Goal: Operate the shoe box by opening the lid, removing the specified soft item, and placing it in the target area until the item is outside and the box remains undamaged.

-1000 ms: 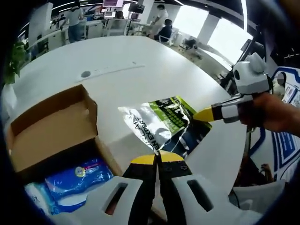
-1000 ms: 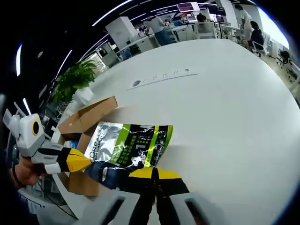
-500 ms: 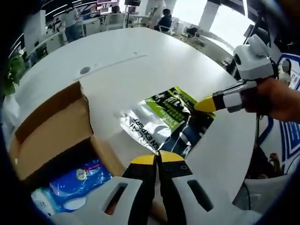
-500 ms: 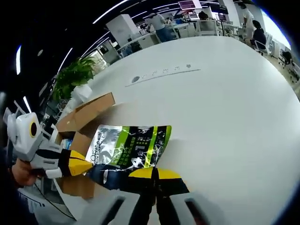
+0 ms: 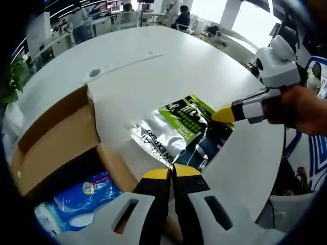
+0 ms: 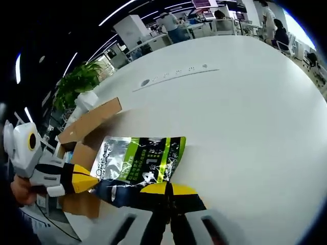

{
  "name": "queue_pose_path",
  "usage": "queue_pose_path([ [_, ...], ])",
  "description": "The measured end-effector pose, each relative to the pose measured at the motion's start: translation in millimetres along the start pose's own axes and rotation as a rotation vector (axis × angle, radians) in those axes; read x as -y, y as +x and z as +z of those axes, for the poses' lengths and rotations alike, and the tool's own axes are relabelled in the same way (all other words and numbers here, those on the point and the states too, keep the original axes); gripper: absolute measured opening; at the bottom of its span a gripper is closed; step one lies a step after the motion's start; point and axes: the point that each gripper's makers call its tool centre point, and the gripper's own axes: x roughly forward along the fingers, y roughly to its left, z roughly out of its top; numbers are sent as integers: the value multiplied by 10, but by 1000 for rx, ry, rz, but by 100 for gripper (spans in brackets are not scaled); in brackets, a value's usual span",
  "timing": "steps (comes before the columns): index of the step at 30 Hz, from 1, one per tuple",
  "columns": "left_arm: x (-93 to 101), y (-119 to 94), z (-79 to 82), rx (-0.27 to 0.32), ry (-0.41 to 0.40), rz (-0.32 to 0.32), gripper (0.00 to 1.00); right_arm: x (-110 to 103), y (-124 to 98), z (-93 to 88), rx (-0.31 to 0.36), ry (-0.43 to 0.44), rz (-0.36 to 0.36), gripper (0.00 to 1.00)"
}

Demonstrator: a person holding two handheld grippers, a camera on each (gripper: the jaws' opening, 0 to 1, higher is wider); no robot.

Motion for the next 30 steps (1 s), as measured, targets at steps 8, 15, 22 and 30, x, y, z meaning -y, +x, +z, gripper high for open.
queue_pose_path([
  [8,-9,17,-10,-22,5,22,2,6,51,-48,1,23,-1,0],
  [15,-1,9,-25,-36,-21,11,4,17,74,-110,0,52,-2,0],
  [22,26,4,-42,-44,-15,3,7,16,82,-126,1,67,-7,0],
  [30,52,2,-51,-47,-7,-7,13,26,94,-129,5,78,-8,0],
])
